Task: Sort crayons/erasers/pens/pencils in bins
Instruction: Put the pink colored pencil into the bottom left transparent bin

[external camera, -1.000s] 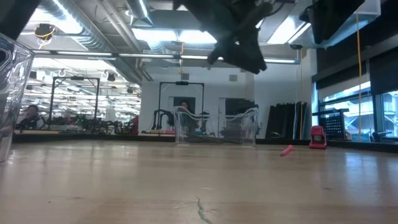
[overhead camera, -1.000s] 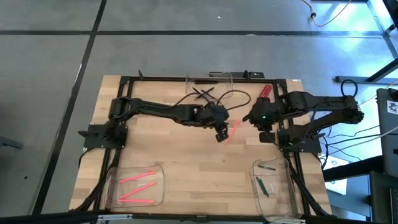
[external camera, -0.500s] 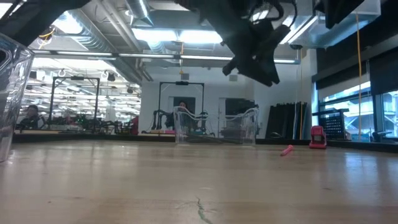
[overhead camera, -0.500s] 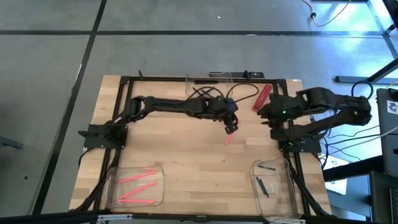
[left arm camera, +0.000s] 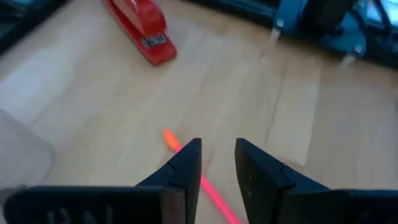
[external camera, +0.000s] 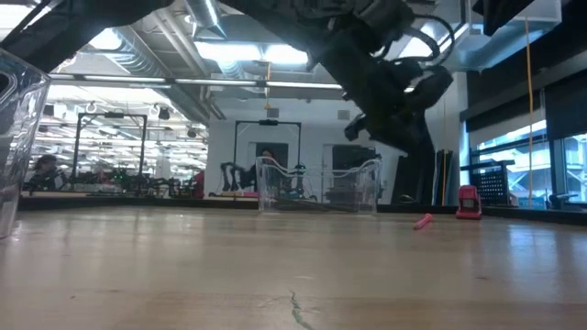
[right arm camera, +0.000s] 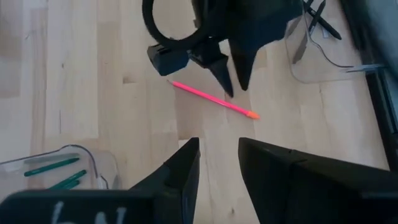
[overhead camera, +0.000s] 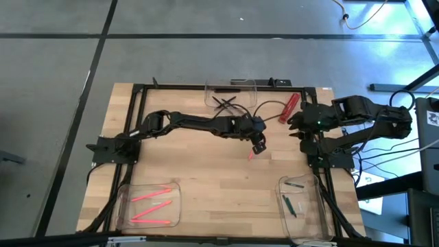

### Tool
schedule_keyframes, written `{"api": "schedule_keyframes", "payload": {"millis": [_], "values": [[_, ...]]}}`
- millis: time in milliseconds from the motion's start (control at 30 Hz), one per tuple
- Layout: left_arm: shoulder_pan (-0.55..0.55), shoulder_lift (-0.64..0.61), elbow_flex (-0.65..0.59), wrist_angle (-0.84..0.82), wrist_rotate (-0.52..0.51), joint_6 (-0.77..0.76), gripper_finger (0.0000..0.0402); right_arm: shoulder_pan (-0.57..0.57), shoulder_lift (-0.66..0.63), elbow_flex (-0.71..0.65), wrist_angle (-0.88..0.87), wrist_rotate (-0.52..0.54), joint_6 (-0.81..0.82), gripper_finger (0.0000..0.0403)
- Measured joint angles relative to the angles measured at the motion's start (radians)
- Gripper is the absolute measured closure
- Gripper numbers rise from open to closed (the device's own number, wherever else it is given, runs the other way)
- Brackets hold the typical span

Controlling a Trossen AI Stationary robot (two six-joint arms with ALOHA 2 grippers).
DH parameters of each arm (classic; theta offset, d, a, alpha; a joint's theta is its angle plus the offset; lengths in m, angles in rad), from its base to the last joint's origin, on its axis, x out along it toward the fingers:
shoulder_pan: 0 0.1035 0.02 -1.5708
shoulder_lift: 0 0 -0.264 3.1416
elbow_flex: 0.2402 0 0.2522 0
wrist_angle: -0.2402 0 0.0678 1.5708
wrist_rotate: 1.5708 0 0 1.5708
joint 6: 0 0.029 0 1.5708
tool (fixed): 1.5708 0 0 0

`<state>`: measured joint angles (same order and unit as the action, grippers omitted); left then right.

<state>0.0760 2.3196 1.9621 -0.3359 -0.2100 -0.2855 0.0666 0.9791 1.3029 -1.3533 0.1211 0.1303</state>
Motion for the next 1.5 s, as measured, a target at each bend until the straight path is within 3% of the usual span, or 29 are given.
{"api": "schedule_keyframes", "payload": {"millis": [833,1100,1500], "values": [[0.002,0.12,0.0,0.109,-0.007,-0.108,0.0312,0.0,0.001,0.0,0.011,0.003,0.049,0.0289],[0.004,0.117,0.0,0.133,-0.009,-0.129,0.0311,0.0,0.003,0.0,0.011,0.154,0.051,0.0289],[0.004,0.117,0.0,0.135,0.02,-0.133,0.0311,0.0,0.003,0.0,0.011,0.14,0.048,0.0289]]}}
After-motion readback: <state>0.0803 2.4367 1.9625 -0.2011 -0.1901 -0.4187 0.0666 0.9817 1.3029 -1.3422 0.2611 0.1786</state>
